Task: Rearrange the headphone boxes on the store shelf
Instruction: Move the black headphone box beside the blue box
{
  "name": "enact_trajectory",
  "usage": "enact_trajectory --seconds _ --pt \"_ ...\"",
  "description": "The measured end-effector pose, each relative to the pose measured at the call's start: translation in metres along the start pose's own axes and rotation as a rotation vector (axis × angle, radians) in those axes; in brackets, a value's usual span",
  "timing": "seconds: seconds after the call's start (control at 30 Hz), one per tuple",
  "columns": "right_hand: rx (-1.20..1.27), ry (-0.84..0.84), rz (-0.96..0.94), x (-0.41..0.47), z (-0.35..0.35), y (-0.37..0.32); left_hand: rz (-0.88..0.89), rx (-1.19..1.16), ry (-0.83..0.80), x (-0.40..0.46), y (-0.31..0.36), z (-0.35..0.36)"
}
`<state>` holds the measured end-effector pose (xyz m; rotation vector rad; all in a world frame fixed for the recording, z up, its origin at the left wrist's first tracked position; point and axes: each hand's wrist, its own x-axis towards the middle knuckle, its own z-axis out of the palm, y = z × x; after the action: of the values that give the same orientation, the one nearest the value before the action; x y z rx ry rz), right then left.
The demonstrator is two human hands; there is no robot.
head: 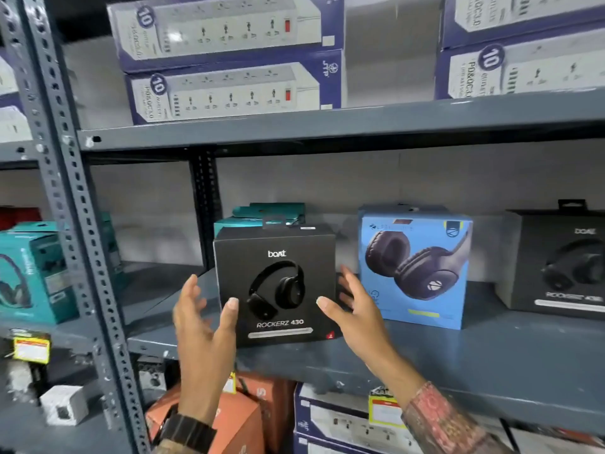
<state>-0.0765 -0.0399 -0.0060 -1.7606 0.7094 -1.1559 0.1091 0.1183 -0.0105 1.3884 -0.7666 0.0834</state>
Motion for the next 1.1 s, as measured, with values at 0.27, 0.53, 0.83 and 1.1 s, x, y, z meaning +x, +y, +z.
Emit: enact_trajectory --seconds 0.27,0.53,0.83,1.1 --pt "0.08 0.04 -0.028 -0.006 0.016 0.005 -0.068 -0.106 -0.389 0.01 -0.014 0.0" --pt "0.052 0.221 -0.1 -0.055 -0.041 -0.034 0.043 -0.191 -0.452 -0.003 0.029 0.022" --pt "-0.137 0.501 -0.161 -0.115 -0.235 -0.051 0.183 -0.339 -0.64 -0.091 0.118 0.162" --pt "-0.199 0.568 0.012 -0.127 -0.409 -0.001 0.089 -0.276 -0.817 -0.193 0.155 0.33"
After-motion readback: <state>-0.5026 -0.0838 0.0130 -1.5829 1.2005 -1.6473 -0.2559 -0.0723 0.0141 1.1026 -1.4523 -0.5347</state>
